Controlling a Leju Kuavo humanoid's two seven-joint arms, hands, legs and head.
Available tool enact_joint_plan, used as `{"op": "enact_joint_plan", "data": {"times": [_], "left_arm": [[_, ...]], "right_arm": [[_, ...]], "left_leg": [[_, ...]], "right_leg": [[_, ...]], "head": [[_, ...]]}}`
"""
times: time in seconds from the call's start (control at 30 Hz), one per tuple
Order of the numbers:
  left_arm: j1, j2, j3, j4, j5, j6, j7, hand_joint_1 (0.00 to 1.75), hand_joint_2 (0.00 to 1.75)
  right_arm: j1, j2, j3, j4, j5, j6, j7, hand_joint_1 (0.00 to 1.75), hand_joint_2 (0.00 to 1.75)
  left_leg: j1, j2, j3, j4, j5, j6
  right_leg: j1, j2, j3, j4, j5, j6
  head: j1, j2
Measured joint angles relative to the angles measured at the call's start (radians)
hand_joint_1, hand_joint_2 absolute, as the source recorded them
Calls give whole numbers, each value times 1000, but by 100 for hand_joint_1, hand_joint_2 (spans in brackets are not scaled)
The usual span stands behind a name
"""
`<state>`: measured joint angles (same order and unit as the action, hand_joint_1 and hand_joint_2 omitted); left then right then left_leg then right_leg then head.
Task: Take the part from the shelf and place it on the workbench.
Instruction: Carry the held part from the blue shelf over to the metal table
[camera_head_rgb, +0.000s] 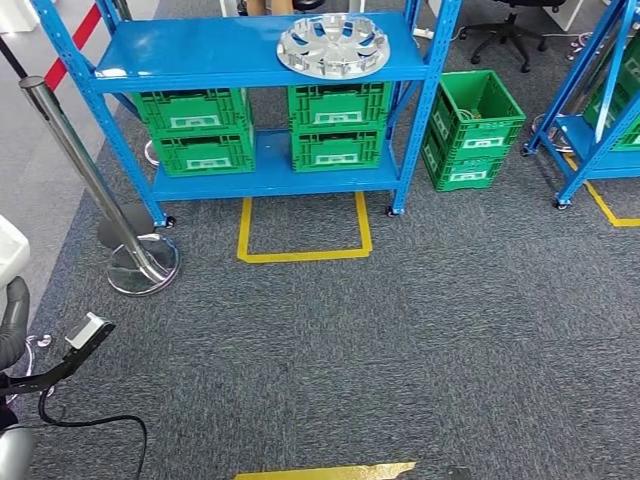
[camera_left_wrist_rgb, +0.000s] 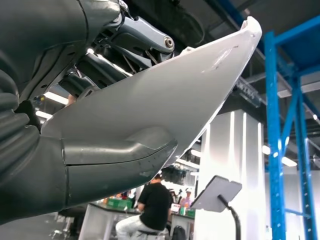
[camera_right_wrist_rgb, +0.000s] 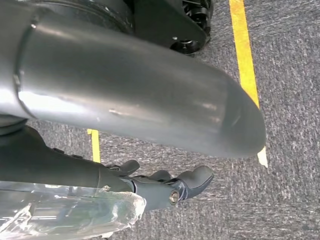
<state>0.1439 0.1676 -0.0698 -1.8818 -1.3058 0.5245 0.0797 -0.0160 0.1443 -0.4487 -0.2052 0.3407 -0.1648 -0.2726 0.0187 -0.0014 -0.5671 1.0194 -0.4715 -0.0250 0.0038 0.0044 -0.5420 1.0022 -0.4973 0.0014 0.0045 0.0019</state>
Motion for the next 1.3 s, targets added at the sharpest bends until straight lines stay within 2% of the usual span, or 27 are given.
{"op": "enact_joint_plan", "data": {"times": [0.07,0.13,0.17,0.23,0.27,0.3,0.33,0.37,0.4,0.43,0.47,0.5,0.8,0.97,1.3], "left_arm": [[2,-1,0,0,0,1,0,175,175],[2,-1,1,0,0,1,0,175,175],[1,-2,1,0,0,1,0,175,175],[0,-3,0,0,2,1,0,175,175],[-1,-4,0,0,3,1,0,175,175],[-2,-4,0,0,4,1,0,175,175],[-3,-5,0,0,5,1,0,175,175],[-3,-6,0,0,6,1,0,175,175],[-3,-6,0,0,7,1,0,175,175],[-3,-6,1,0,7,1,0,175,175],[-3,-7,2,0,7,1,0,175,175],[-2,-6,3,0,7,1,0,175,175],[3,-7,6,0,9,0,0,175,175],[5,-7,6,0,8,0,0,175,175],[9,-7,8,0,8,0,0,175,175]], "right_arm": [[1,0,-1,0,0,0,1,0,0],[1,0,-2,0,0,0,2,0,0],[1,0,-2,0,-1,1,3,0,0],[0,0,-3,0,-6,6,6,0,0],[1,0,-4,0,-8,9,7,0,0],[1,0,-5,0,-9,12,7,0,0],[2,0,-7,0,-8,14,4,0,0],[2,0,-8,0,-5,14,0,0,0],[2,0,-8,-1,-2,13,-4,0,0],[1,1,-8,-1,2,10,-8,0,0],[0,1,-8,-1,6,6,-10,0,0],[0,2,-8,-2,8,2,-12,0,0],[2,2,-17,-3,3,-1,-15,0,0],[2,2,-17,-4,6,-2,-23,0,0],[3,2,-18,-5,12,-1,-25,0,0]], "left_leg": [[-2,-1,-2,-4,-2,14],[0,0,-2,-7,0,27],[1,1,-2,-8,1,33],[0,3,-4,-8,2,42],[-1,4,-5,-8,1,45],[-1,4,-5,-8,1,46],[-1,3,-4,-7,1,47],[-1,3,-3,-7,1,47],[-1,2,-1,-7,0,46],[-4,1,-1,-5,-1,44],[-6,0,-2,-3,-2,42],[-9,-1,-3,-2,-2,39],[-4,-1,-6,-3,2,23],[-2,-1,-6,-4,4,21],[-2,-1,-6,-4,4,20]], "right_leg": [[0,0,-4,2,-1,8],[-3,-1,-17,26,-20,17],[-4,-2,-37,66,-44,21],[-7,-2,-100,198,-108,31],[-9,-2,-129,257,-129,35],[-12,-2,-145,288,-132,40],[-15,-3,-141,278,-115,43],[-19,-3,-118,230,-82,46],[-23,-3,-83,158,-44,50],[-26,-4,-46,85,-19,55],[-27,-4,-18,32,-3,56],[-28,-4,-2,3,0,56],[-19,-2,-2,3,-5,41],[-17,-2,-2,4,-4,36],[-17,-2,-1,4,-4,36]], "head": [[0,0],[3,0],[4,0],[7,0],[7,0],[7,0],[7,0],[7,0],[7,0],[8,0],[7,0],[6,0],[5,0],[5,0],[5,0]]}}
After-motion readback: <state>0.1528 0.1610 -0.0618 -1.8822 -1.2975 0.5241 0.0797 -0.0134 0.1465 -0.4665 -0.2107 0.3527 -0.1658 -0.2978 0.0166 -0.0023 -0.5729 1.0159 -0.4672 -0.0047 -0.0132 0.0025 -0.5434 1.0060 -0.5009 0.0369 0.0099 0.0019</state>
